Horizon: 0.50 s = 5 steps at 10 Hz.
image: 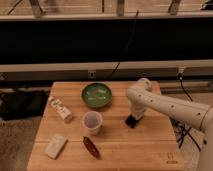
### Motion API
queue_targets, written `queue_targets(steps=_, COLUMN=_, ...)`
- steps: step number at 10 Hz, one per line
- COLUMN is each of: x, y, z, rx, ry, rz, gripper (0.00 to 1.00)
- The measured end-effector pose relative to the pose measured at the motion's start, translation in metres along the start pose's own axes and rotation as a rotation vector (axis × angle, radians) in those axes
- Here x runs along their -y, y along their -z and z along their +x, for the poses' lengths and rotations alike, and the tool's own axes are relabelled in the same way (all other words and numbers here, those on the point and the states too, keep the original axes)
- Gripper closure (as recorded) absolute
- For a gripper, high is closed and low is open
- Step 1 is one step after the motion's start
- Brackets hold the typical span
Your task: Push the eraser across the table
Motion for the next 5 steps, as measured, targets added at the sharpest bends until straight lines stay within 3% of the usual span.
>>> queue_targets(steps=5, x=0.0040, y=-0.0007, z=0.0043, rx=-0.005, ry=0.004, rz=0.008, gripper=0.98)
